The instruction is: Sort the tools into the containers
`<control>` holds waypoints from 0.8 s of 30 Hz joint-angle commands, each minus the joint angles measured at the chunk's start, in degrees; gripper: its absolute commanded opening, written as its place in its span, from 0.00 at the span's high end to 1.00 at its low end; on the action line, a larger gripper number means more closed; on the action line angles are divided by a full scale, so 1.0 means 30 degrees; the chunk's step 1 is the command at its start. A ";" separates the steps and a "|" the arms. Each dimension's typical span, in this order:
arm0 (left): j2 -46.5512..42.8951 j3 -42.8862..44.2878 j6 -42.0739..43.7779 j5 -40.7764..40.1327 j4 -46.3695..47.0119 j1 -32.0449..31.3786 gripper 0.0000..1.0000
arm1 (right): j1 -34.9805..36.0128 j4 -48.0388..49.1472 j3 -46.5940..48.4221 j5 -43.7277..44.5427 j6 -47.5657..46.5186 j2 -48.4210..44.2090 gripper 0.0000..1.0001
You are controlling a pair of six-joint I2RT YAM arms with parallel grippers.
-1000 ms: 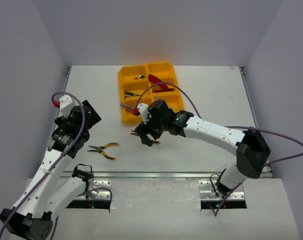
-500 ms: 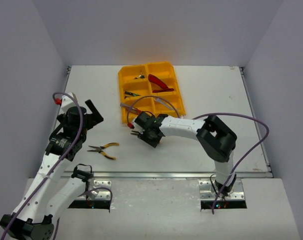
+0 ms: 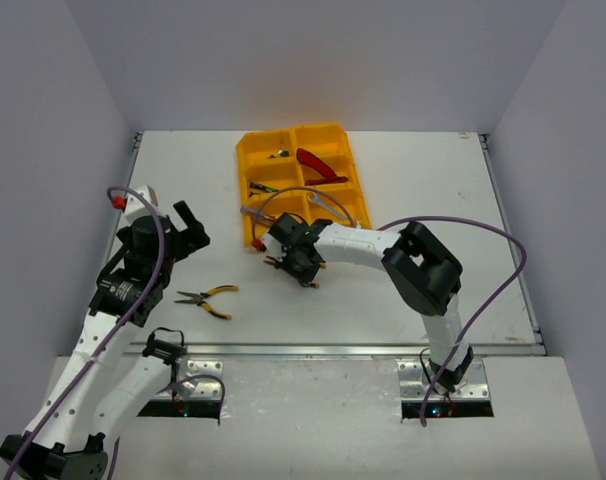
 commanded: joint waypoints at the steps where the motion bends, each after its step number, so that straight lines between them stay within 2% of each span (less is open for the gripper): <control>1: -0.0562 -0.0064 0.0399 0.0416 0.0953 0.0195 0.00 | 0.0603 -0.0655 -0.0301 -0.2307 -0.0283 -0.0953 1.00; 7: -0.0937 -0.0119 0.0455 0.0414 0.1009 0.0192 0.00 | 0.0970 -0.0259 -0.1050 -0.4138 -0.0336 -0.4594 1.00; 15: -0.1151 -0.0140 0.0446 0.0262 0.0992 0.0200 0.00 | 0.0907 0.1026 -0.1536 -0.3283 -0.0089 -0.8332 1.00; 19: -0.1241 -0.0139 0.0425 0.0211 0.0980 0.0211 0.00 | 0.0288 0.1171 -0.0309 -0.1206 -0.0246 -0.8615 1.00; 21: -0.1269 -0.0128 0.0425 0.0211 0.0980 0.0200 0.00 | -0.0716 0.1305 0.1001 -0.0350 -0.0322 -0.8248 1.00; 24: -0.1308 -0.0130 0.0425 0.0211 0.0980 0.0203 0.00 | -0.2796 0.1348 0.3554 -0.0614 -0.0600 -0.7151 1.00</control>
